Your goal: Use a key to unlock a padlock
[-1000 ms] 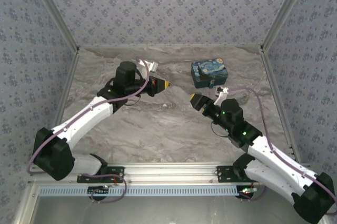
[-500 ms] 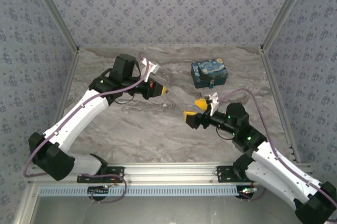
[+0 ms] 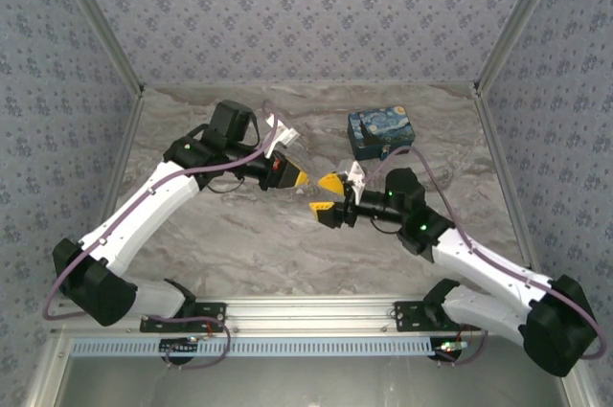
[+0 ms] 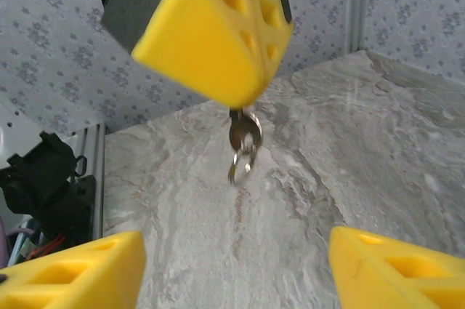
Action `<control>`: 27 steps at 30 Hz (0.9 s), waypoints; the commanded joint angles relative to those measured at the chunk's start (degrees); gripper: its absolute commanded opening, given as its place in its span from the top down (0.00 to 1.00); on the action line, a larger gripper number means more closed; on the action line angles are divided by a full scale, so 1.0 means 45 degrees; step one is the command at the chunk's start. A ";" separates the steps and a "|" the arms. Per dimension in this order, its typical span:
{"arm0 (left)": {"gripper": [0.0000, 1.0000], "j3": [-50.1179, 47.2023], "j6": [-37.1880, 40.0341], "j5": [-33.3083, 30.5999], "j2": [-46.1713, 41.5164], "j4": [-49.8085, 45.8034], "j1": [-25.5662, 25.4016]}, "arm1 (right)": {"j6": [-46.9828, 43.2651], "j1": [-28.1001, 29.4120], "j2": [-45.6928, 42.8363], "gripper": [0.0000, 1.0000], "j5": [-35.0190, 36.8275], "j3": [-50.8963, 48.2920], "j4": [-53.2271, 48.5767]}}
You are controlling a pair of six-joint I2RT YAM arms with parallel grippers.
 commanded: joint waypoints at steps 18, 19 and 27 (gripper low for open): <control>1.00 -0.0084 0.0569 0.0349 0.0179 -0.0203 -0.0049 | 0.0042 -0.0027 0.0881 0.68 -0.1223 0.1183 0.0813; 1.00 -0.0084 0.0575 0.0342 0.0172 -0.0203 -0.0041 | 0.0040 -0.0036 0.0862 0.69 -0.1212 0.1203 0.0780; 1.00 -0.0084 0.0709 0.0282 0.0271 -0.0203 -0.0056 | 0.0230 -0.0240 0.0613 0.74 -0.1119 0.1137 0.0712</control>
